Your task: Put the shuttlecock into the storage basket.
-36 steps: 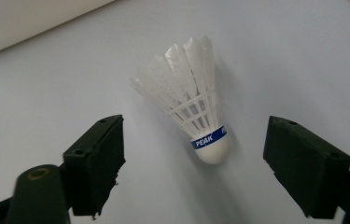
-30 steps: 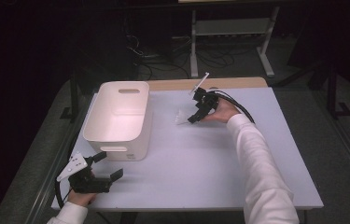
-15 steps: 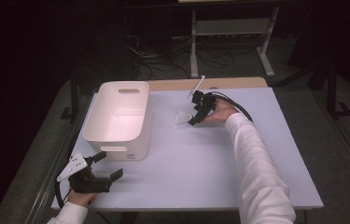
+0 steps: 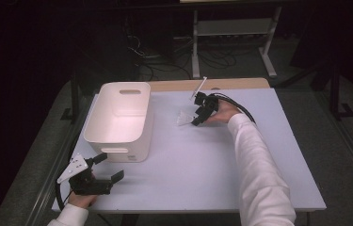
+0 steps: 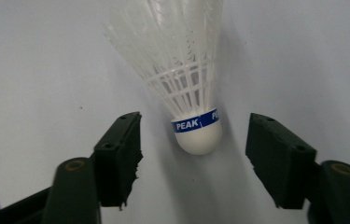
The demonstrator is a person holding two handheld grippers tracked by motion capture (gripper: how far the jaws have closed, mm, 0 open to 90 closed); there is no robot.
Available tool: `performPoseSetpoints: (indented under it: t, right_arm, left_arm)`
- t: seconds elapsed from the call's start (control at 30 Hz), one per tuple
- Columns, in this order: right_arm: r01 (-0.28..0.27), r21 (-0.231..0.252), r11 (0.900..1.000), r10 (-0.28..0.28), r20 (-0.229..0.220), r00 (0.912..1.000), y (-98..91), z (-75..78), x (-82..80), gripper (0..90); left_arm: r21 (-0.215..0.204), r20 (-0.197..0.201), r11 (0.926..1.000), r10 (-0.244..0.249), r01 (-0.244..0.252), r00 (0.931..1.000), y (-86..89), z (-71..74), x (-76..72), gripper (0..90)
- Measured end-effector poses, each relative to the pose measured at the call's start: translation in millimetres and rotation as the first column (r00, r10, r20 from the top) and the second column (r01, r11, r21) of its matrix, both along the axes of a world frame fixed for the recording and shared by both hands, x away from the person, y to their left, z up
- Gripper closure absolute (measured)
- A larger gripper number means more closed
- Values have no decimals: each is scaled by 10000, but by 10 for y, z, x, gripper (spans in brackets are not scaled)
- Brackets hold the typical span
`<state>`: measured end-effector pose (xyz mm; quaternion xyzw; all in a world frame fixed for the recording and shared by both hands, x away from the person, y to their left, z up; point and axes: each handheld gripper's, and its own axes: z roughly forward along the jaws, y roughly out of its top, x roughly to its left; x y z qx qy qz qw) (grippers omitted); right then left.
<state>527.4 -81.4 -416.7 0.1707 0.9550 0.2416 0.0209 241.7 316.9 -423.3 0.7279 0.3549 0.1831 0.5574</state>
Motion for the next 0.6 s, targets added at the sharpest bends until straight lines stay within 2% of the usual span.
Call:
performPoseSetpoints:
  t: [0.17, 0.33, 0.5, 0.6]
  right_arm:
    - [-93, -61, 9999, 92, -65, 9999, -27, -34, 20, 472]
    - [-237, 95, 9997, 237, 0, 9997, -7, -37, 28, 525]
    - [-432, -237, 9988, 432, -3, 9991, 37, -62, 24, 594]
    - [-404, -272, 9988, 403, -49, 9992, 39, -66, 18, 620]
  left_arm:
    - [-13, -29, 10000, 25, -25, 10000, -6, -4, 1, 14]
    - [59, -41, 10000, 33, -32, 10000, 0, -5, 4, 14]
    - [28, -36, 10000, 50, -49, 10000, -5, -9, 3, 14]
    - [-47, -66, 10000, 63, -63, 10000, -19, -14, 2, 14]
